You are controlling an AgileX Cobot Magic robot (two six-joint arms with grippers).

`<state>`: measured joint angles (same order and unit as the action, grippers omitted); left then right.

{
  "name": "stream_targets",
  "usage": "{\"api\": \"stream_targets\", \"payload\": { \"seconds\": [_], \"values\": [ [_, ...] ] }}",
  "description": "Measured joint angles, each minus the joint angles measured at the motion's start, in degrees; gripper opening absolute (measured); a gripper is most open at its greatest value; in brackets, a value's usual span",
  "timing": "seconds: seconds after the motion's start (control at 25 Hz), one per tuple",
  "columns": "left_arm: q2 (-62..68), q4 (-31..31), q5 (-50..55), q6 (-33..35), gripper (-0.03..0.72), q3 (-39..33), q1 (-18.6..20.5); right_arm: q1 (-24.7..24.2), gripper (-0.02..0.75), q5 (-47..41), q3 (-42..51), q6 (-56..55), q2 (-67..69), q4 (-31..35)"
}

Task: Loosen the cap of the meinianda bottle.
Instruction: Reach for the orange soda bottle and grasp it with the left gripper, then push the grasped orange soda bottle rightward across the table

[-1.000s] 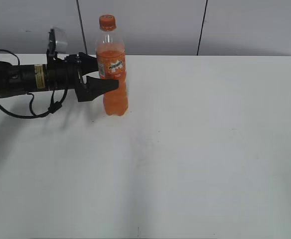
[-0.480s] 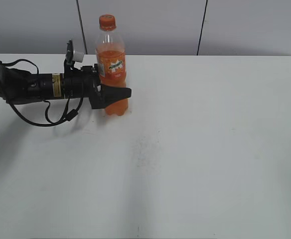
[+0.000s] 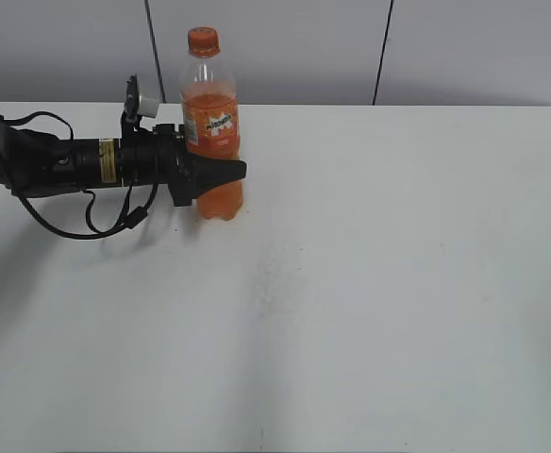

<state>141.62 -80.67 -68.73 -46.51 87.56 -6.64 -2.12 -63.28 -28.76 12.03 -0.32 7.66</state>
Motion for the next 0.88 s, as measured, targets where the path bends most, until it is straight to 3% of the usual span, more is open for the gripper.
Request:
{"api": "stream_targets", "payload": {
  "seconds": [0.16, 0.52, 0.88],
  "values": [
    [0.04, -0.24, 0.0, 0.0, 0.396, 0.0, 0.0, 0.0, 0.502, 0.0, 0.0, 0.0, 0.0, 0.0],
    [-3.86, -7.02, 1.96, -1.42, 0.396, 0.0, -1.66, 0.0, 0.502, 0.0, 0.0, 0.0, 0.0, 0.0],
    [-7.79, -0.16, 2.11, -1.54, 0.396, -4.12, -8.36, 0.0, 0.502, 0.0, 0.0, 0.0, 0.0, 0.0]
  ]
}}
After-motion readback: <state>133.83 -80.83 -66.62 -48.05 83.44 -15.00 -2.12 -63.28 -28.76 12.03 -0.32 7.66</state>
